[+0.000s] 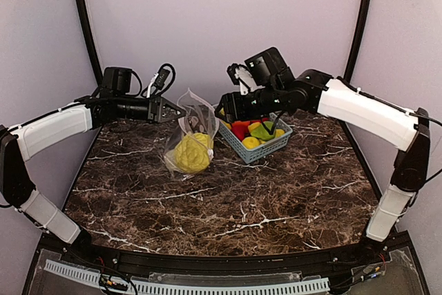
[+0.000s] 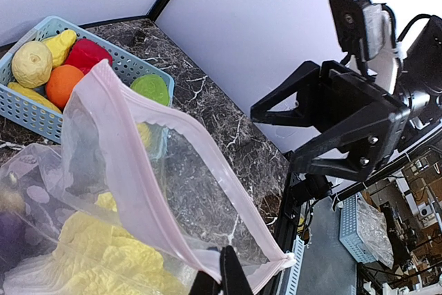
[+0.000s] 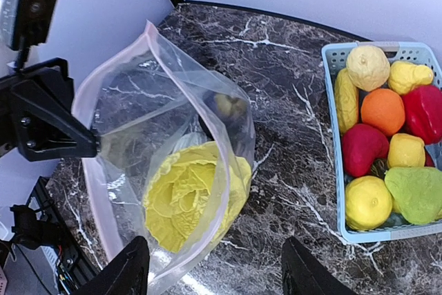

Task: Place the food in the zip-top bag and seal the zipper
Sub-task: Place the fake vegetable in the zipper food storage bag, then pick up the fake fruit from the bin.

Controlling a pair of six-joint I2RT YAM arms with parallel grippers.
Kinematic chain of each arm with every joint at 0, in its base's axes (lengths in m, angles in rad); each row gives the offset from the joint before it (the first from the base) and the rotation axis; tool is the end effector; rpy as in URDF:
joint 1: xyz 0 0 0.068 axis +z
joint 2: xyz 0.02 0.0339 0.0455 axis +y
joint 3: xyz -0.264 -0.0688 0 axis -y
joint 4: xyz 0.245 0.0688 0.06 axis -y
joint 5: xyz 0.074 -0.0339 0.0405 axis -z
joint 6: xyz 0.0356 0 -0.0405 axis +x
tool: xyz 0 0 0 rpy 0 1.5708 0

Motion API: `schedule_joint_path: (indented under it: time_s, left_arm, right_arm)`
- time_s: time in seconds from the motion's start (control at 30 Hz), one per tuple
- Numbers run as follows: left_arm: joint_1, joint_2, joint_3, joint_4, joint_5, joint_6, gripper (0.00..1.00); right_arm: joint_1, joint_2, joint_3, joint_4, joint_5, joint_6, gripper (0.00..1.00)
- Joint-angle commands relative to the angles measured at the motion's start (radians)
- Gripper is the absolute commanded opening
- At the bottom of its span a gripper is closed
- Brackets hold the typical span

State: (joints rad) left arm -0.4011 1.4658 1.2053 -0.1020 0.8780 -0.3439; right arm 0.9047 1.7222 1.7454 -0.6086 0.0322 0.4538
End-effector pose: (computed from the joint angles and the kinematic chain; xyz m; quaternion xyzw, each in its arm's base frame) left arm 0.2977 -0.1560 0.3366 0.2627 0.7377 -0.5129 0.3516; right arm 0.2448 0.3096 0.3796 -0.1895 0.8604 0.2861 0.3769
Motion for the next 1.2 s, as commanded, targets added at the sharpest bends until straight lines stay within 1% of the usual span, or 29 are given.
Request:
schedule_joint_path:
  time_s: [0.0, 0.07, 0.17, 0.27, 0.5, 0.63, 0.73, 0.8, 0.9, 0.97, 1.07, 1.17]
  left_arm:
    - [0.001, -0.031, -0.011, 0.001, -0.004, 0.016, 0.01]
    - [0.001, -0.039, -0.007, -0.016, -0.025, 0.032, 0.01]
    - [0.001, -0.054, -0.002, -0.038, -0.064, 0.055, 0.01]
    - [0.001, -0.070, 0.003, -0.058, -0.086, 0.077, 0.01]
    - [0.001, -0.080, 0.020, -0.100, -0.105, 0.109, 0.01]
    - [0.000, -0.089, 0.019, -0.106, -0.114, 0.123, 0.01]
    - [0.001, -0.085, 0.017, -0.107, -0.118, 0.127, 0.01]
    - [0.001, -0.077, 0.017, -0.106, -0.116, 0.126, 0.01]
    - [0.001, -0.061, 0.016, -0.103, -0.111, 0.120, 0.01]
    - [0.001, -0.057, 0.015, -0.099, -0.107, 0.117, 0.01]
    - [0.001, -0.050, 0.013, -0.098, -0.105, 0.114, 0.01]
    - [0.001, -0.046, 0.013, -0.098, -0.103, 0.113, 0.01]
  right_arm:
    - [-0.027, 0.037, -0.017, -0.008, 0.031, 0.020, 0.62]
    - [-0.046, 0.043, -0.029, -0.005, 0.026, 0.031, 0.61]
    - [-0.069, 0.044, -0.052, -0.012, 0.057, 0.031, 0.61]
    - [-0.101, 0.025, -0.092, -0.015, 0.070, 0.028, 0.64]
    - [-0.221, -0.008, -0.212, -0.012, 0.086, -0.016, 0.74]
    - [-0.285, -0.006, -0.270, 0.025, 0.053, -0.050, 0.83]
    - [-0.331, 0.011, -0.290, 0.061, 0.004, -0.068, 0.86]
    - [-0.354, 0.029, -0.292, 0.081, -0.025, -0.081, 0.87]
    - [-0.382, 0.060, -0.285, 0.104, -0.028, -0.095, 0.87]
    - [-0.401, 0.083, -0.277, 0.120, -0.049, -0.099, 0.85]
    - [-0.424, 0.116, -0.264, 0.145, -0.091, -0.106, 0.79]
    - [-0.429, 0.158, -0.236, 0.149, -0.107, -0.115, 0.78]
